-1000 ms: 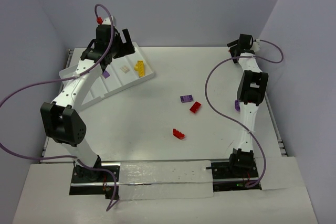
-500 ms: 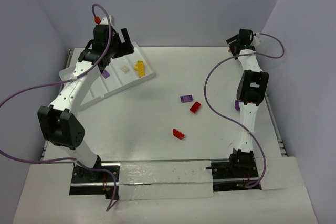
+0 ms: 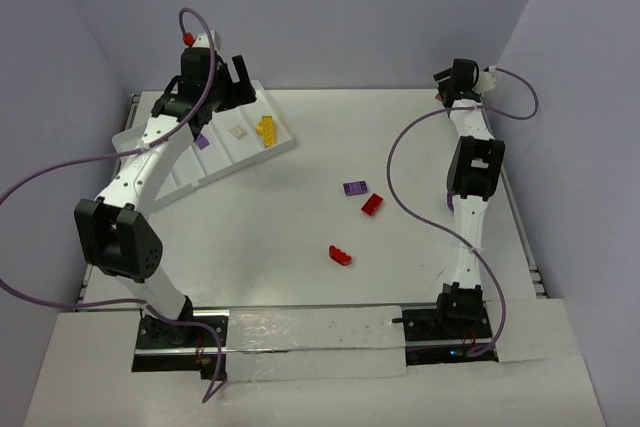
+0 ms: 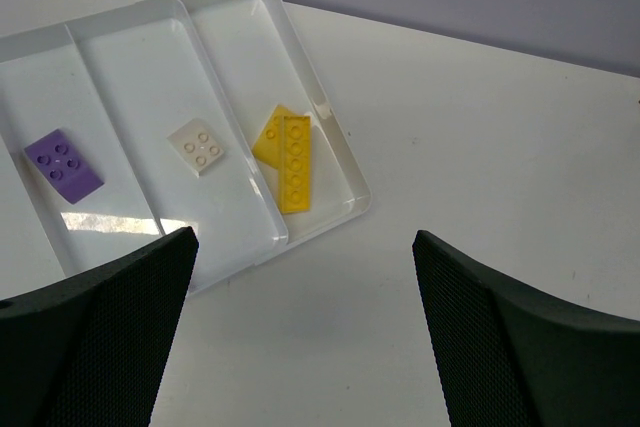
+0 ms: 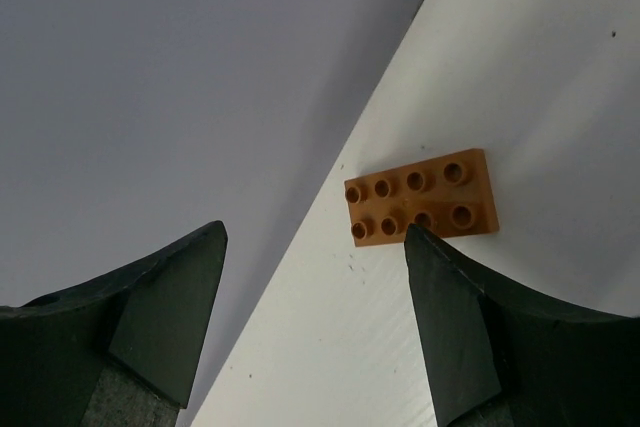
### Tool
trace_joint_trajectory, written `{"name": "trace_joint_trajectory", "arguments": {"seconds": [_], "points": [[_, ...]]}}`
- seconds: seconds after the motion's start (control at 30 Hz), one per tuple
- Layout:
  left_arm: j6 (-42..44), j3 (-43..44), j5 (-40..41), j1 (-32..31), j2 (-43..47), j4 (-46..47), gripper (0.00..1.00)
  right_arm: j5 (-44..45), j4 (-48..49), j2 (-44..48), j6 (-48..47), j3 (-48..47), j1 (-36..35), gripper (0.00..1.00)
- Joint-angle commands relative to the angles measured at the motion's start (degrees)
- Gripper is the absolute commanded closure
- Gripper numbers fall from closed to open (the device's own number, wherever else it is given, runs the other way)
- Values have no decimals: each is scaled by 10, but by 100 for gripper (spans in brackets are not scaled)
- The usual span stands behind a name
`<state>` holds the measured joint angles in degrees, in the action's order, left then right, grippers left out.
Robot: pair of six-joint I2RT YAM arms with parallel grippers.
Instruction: Sort the legos into containers by color
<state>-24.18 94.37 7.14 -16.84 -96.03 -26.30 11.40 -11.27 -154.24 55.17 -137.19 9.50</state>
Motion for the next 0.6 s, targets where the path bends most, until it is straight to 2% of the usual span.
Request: {"name": "trace_joint_trajectory", "arguments": {"seconds": [0.0, 0.23, 0.4, 0.57], "points": [[17, 30, 11, -2, -16, 20, 3, 44, 60, -21, 12, -40, -4, 21], [19, 50, 6, -2, -38, 15, 3, 50, 84, -21, 11, -24, -8, 21], [23, 51, 8, -2, -46, 17, 3, 58, 73, -45, 28, -61, -7, 22], [25, 56, 8, -2, -51, 15, 3, 57, 54, -40, 46, -51, -6, 23]]}}
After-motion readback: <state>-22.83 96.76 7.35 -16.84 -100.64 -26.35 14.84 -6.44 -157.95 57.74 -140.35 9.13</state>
